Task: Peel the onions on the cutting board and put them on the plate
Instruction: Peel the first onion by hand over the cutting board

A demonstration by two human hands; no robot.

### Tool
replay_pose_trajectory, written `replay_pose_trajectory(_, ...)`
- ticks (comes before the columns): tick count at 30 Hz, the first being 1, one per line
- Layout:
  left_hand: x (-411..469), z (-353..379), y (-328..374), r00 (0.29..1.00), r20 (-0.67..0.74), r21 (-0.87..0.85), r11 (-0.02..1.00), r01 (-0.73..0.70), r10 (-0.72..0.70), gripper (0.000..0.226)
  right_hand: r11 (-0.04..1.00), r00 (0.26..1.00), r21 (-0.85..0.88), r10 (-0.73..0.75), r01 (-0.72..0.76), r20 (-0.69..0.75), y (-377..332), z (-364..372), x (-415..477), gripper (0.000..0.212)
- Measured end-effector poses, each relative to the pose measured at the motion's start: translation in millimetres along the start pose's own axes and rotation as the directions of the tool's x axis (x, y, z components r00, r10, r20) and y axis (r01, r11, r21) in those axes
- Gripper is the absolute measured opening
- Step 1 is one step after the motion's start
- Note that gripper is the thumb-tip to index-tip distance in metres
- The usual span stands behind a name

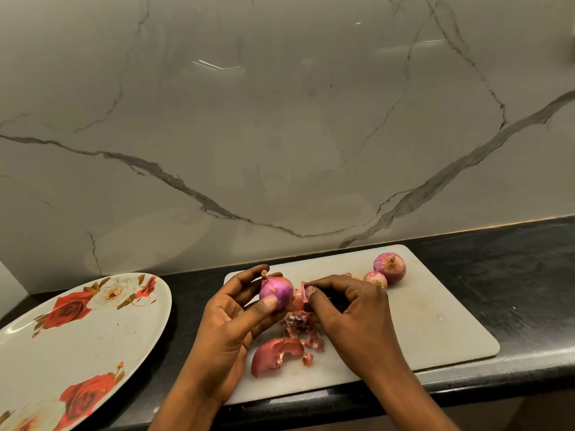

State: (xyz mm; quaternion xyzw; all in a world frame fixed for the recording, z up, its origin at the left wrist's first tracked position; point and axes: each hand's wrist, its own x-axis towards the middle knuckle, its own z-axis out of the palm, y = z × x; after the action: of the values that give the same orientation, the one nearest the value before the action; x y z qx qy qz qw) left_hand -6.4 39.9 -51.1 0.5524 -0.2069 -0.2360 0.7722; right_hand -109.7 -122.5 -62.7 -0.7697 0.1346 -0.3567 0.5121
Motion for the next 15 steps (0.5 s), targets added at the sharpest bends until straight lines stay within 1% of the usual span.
replay_pose_trajectory(4, -1.6, -1.6, 1.4, 0.999, 0.041, 0.010, 1.000, -0.013, 0.012, 0.070, 1.000, 1.000, -0.022, 0.003, -0.003, -0.006, 1.1, 0.1, 0.5, 0.013)
replay_pose_trajectory(10, -3.6, 0.3, 2.1, 1.000, 0.011, 0.018, 1.000, -0.021, 0.020, 0.067, 0.999, 1.000, -0.048, -0.013, 0.014, 0.024, 2.7, 0.5, 0.7, 0.023)
replay_pose_trajectory(12, -3.3, 0.6, 1.7, 1.000, -0.007, 0.021, 1.000, -0.024, 0.024, 0.068, 0.999, 0.999, -0.038, -0.013, 0.015, 0.033, 2.4, 1.4, 0.5, 0.021)
replay_pose_trajectory(15, -3.2, -0.7, 0.6, 1.000, -0.013, 0.016, 1.000, -0.012, 0.013, 0.060, 1.000, 0.999, 0.016, -0.017, 0.016, 0.050, 0.4, 1.7, 0.2, 0.017)
